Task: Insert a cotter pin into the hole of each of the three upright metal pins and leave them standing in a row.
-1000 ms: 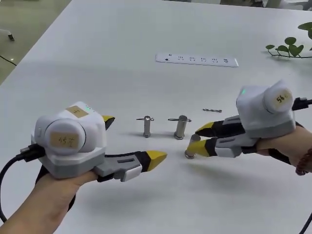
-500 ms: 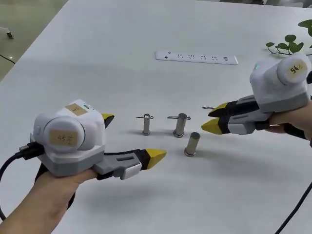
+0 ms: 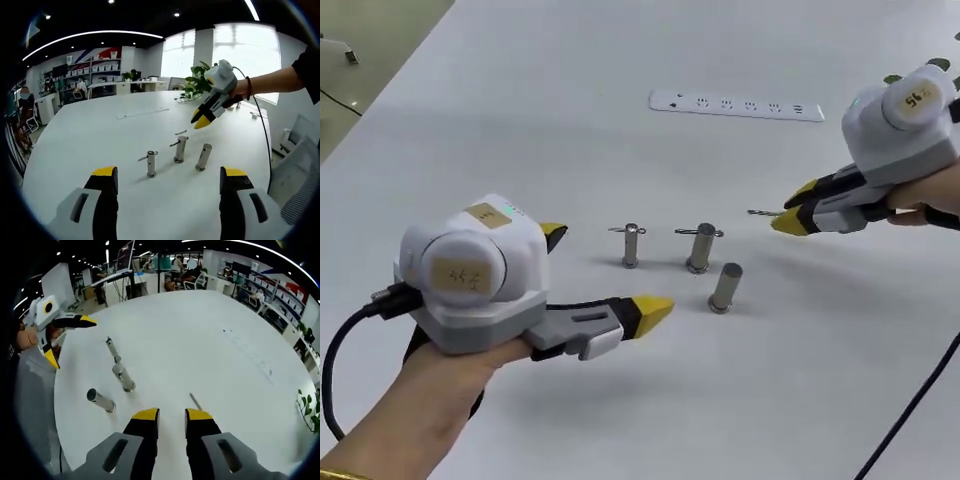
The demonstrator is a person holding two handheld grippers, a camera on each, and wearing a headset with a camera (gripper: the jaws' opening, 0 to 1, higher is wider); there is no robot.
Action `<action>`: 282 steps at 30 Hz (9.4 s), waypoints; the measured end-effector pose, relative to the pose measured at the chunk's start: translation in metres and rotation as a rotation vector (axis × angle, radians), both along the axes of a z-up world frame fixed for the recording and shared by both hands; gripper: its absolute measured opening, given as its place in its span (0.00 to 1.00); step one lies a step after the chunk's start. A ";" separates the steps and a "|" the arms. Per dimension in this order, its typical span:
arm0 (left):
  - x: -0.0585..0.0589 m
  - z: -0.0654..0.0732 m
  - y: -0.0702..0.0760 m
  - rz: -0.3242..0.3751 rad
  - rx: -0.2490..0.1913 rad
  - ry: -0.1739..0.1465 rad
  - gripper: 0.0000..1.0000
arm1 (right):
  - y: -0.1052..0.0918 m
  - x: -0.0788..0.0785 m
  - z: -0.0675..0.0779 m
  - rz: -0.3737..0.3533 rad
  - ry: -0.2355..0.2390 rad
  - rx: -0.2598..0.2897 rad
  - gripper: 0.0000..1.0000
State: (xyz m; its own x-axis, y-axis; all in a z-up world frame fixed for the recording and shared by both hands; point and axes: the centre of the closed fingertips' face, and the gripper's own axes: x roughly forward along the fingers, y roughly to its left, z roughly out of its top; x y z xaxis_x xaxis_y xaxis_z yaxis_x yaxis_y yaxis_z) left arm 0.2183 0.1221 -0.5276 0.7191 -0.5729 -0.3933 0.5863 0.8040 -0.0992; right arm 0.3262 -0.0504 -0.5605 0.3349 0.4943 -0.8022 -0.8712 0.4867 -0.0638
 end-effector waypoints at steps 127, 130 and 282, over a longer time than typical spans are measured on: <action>0.001 -0.005 0.000 -0.010 -0.015 0.036 0.70 | -0.021 0.049 -0.056 0.470 0.076 -0.455 0.00; 0.000 -0.005 0.000 -0.014 -0.012 0.041 0.70 | -0.021 0.053 -0.052 0.456 0.052 -0.455 0.00; -0.044 0.052 -0.055 -0.331 -0.323 0.100 0.00 | 0.109 -0.165 0.060 0.232 0.271 0.574 0.05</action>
